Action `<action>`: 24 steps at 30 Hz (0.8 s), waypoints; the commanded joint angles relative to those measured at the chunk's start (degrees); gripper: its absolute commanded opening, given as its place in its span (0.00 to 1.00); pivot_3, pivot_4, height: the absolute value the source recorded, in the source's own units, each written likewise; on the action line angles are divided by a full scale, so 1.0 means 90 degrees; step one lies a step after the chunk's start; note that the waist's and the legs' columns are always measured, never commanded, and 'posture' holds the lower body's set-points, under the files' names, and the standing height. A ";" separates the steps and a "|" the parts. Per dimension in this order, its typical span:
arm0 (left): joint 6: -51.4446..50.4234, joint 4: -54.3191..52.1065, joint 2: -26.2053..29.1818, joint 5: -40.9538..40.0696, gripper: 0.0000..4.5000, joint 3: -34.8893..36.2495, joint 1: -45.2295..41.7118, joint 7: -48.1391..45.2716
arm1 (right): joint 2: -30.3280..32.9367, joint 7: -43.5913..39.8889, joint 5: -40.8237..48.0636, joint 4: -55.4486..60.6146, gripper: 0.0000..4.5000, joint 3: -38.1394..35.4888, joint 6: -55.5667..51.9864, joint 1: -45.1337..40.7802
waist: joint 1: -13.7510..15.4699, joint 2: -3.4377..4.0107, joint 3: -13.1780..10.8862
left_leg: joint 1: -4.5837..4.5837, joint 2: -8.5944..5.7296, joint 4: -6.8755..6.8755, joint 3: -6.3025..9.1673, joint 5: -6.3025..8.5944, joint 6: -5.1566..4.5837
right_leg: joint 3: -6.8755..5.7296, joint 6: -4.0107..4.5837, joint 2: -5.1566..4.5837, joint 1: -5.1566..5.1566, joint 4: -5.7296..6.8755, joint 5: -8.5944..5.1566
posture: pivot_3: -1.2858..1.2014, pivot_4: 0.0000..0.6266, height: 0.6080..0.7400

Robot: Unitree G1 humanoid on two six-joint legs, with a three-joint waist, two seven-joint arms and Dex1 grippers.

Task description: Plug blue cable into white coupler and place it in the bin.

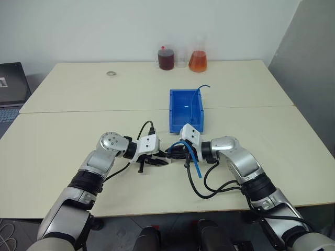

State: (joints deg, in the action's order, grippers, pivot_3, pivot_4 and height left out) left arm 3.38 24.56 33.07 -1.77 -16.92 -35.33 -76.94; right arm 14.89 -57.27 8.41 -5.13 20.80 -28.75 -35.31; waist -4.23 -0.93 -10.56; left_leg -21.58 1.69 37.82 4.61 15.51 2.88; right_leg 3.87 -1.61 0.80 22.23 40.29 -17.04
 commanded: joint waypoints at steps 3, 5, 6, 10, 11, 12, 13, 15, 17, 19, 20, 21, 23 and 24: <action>-0.0121 -0.0040 -0.0093 -0.0115 0.17 0.0208 -0.0100 0.0234 | -0.0110 0.0149 0.0061 0.0158 0.03 0.0034 -0.0114 0.0114 | 0.0030 0.0000 0.0000 | -0.0012 0.0000 0.0000 0.0008 0.0000 0.0000 | -0.0010 -0.0004 -0.0001 0.0000 -0.0021 0.0004 | 0.52 0.24 1.00; -0.0480 -0.0289 -0.0074 -0.0442 0.33 0.0360 -0.0063 0.0062 | -0.0145 0.0204 0.0052 0.0151 0.03 0.0017 -0.0111 0.0109 | 0.0054 0.0001 -0.0002 | -0.0016 0.0001 0.0000 0.0008 0.0000 0.0000 | -0.0010 -0.0007 -0.0001 0.0000 -0.0026 0.0006 | 0.52 0.24 1.00; -0.0714 -0.0504 -0.0040 -0.0610 0.35 0.0434 -0.0022 -0.0007 | -0.0162 0.0231 0.0058 0.0149 0.03 0.0001 -0.0112 0.0104 | 0.0059 -0.0001 -0.0004 | -0.0018 0.0001 0.0000 0.0009 0.0000 0.0000 | -0.0011 -0.0009 -0.0001 0.0001 -0.0028 0.0006 | 0.52 0.24 1.00; -0.1404 -0.1320 0.0179 -0.1028 0.54 0.0733 0.0213 0.0026 | -0.0200 0.0320 0.0093 0.0170 0.03 -0.0080 -0.0138 0.0082 | 0.0021 0.0000 -0.0007 | -0.0027 0.0005 -0.0002 0.0009 0.0000 0.0000 | -0.0010 -0.0008 0.0001 0.0010 -0.0034 0.0007 | 0.52 0.24 1.00; -0.1613 -0.1566 0.0281 -0.1141 0.60 0.0835 0.0324 0.0035 | -0.0203 0.0353 0.0112 0.0197 0.03 -0.0121 -0.0152 0.0082 | 0.0006 0.0000 -0.0007 | -0.0027 0.0007 -0.0003 0.0008 0.0000 0.0000 | -0.0009 -0.0006 0.0001 0.0011 -0.0035 0.0008 | 0.52 0.24 1.00; -0.1813 -0.1808 0.0416 -0.1256 0.63 0.0951 0.0456 0.0050 | -0.0204 0.0383 0.0151 0.0242 0.03 -0.0179 -0.0194 0.0073 | -0.0011 0.0001 -0.0008 | -0.0028 0.0007 -0.0004 0.0008 0.0000 0.0000 | -0.0009 -0.0004 0.0001 0.0011 -0.0035 0.0009 | 0.52 0.24 1.00; -0.1972 -0.2006 0.0503 -0.1332 0.70 0.1028 0.0559 0.0077 | -0.0192 0.0398 0.0184 0.0295 0.03 -0.0223 -0.0227 0.0081 | -0.0034 0.0001 -0.0008 | -0.0027 0.0007 -0.0007 0.0008 0.0000 0.0000 | -0.0009 -0.0003 0.0001 0.0011 -0.0035 0.0009 | 0.52 0.24 1.00; -0.2474 -0.2539 0.0743 -0.1593 0.78 0.1273 0.0876 0.0167 | -0.0194 0.0526 0.0339 0.0484 0.03 -0.0440 -0.0441 0.0053 | -0.0047 0.0005 -0.0012 | -0.0028 0.0008 -0.0012 0.0008 0.0000 0.0000 | -0.0006 -0.0001 0.0000 0.0014 -0.0038 0.0009 | 0.52 0.24 1.00; -0.2894 -0.3045 0.0913 -0.1821 0.86 0.1451 0.1162 0.0292 | -0.0152 0.0637 0.0529 0.0727 0.03 -0.0668 -0.0724 0.0046 | -0.0052 0.0005 -0.0019 | -0.0035 0.0010 -0.0013 0.0009 0.0000 0.0000 | -0.0007 0.0000 -0.0002 0.0019 -0.0038 0.0009 | 0.52 0.24 1.00; -0.3574 -0.3822 0.1136 -0.2231 0.95 0.1855 0.1643 0.0557 | -0.0096 0.0961 0.0975 0.1243 0.03 -0.1297 -0.1571 -0.0114 | -0.0050 0.0005 -0.0033 | -0.0042 0.0007 -0.0013 0.0011 0.0000 0.0001 | -0.0010 0.0003 -0.0006 0.0022 -0.0040 0.0011 | 0.52 0.24 1.00; -0.3822 -0.4120 0.1191 -0.2380 0.99 0.2015 0.1827 0.0713 | -0.0070 0.1112 0.1201 0.1465 0.03 -0.1586 -0.1997 -0.0219 | -0.0045 0.0006 -0.0036 | -0.0049 0.0008 -0.0013 0.0013 0.0001 0.0002 | -0.0008 0.0007 -0.0009 0.0027 -0.0042 0.0013 | 0.52 0.24 1.00; -0.4002 -0.4325 0.1167 -0.2464 1.00 0.2153 0.1951 0.0953 | -0.0050 0.1291 0.1406 0.1642 0.03 -0.1868 -0.2442 -0.0387 | -0.0039 0.0007 -0.0037 | -0.0060 0.0006 -0.0013 0.0012 0.0001 0.0002 | -0.0008 0.0021 -0.0013 0.0039 -0.0040 0.0022 | 0.52 0.24 1.00; -0.4221 -0.4570 0.1043 -0.2505 1.00 0.2291 0.2055 0.1416 | -0.0035 0.1639 0.1683 0.1771 0.03 -0.2289 -0.3167 -0.0759 | -0.0001 0.0008 -0.0040 | -0.0076 0.0003 -0.0011 0.0016 0.0001 0.0004 | -0.0012 0.0022 -0.0018 0.0048 -0.0041 0.0022 | 0.52 0.24 1.00; -0.4286 -0.4663 0.0951 -0.2494 1.00 0.2329 0.2069 0.1670 | -0.0021 0.1791 0.1800 0.1747 0.03 -0.2478 -0.3498 -0.0987 | 0.0020 0.0007 -0.0040 | -0.0084 0.0002 -0.0010 0.0018 0.0000 0.0004 | -0.0016 0.0021 -0.0019 0.0053 -0.0041 0.0023 | 0.52 0.24 1.00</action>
State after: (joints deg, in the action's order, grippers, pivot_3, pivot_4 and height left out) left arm -33.39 -13.58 42.92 -22.87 1.64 -16.62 -67.06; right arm 14.98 -44.47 20.50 7.88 2.82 -53.13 -39.92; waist -4.05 -0.86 -10.92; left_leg -22.34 1.68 37.74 4.79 15.52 2.91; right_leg 3.68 -1.42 0.64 22.71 39.91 -16.84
